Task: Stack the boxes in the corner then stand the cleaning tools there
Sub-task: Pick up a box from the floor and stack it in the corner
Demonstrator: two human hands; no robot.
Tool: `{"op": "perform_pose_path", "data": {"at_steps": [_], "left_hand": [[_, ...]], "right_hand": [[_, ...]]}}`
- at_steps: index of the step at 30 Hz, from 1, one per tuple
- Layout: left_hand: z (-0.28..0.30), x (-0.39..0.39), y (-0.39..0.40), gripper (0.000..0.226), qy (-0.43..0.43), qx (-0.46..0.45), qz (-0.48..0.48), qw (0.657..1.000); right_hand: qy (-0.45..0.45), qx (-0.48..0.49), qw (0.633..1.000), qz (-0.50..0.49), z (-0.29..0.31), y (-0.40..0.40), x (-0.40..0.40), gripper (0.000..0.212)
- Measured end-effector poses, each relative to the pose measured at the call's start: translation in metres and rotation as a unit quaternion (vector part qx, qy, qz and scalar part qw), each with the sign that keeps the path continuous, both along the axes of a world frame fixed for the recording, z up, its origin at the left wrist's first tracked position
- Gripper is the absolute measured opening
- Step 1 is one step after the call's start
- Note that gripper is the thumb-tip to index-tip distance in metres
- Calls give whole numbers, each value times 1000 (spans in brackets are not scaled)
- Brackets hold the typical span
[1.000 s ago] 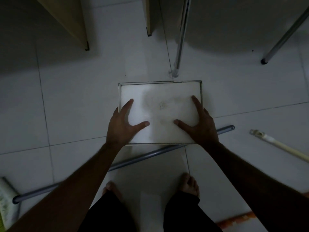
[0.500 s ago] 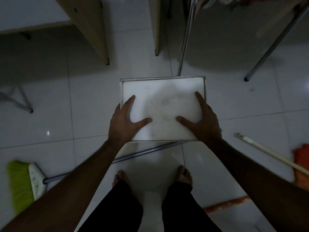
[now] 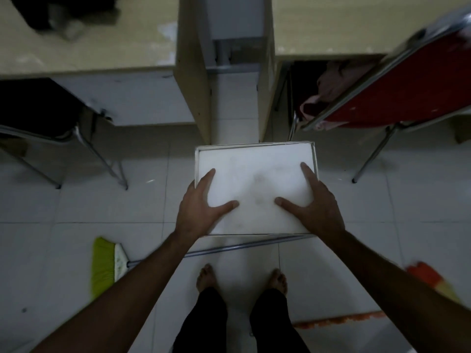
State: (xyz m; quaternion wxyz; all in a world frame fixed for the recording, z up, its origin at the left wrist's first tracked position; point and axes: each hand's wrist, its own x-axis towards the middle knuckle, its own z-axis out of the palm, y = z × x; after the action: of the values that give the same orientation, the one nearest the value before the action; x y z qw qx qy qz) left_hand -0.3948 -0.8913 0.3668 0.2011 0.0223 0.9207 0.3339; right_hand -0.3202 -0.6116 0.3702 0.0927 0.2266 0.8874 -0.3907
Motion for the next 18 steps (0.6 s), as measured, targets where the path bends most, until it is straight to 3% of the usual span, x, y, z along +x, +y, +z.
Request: {"op": "perform_pose_path", "data": {"at_steps": [7,18], "left_hand": [[129,13,-24,105,10,-20,24,999],[251,46,-73,107,37,3,111,993]], "right_hand": [[13,2,999,51,119,-18,-4,108],[48,-1,988,149,251,-55,-17,109]]}}
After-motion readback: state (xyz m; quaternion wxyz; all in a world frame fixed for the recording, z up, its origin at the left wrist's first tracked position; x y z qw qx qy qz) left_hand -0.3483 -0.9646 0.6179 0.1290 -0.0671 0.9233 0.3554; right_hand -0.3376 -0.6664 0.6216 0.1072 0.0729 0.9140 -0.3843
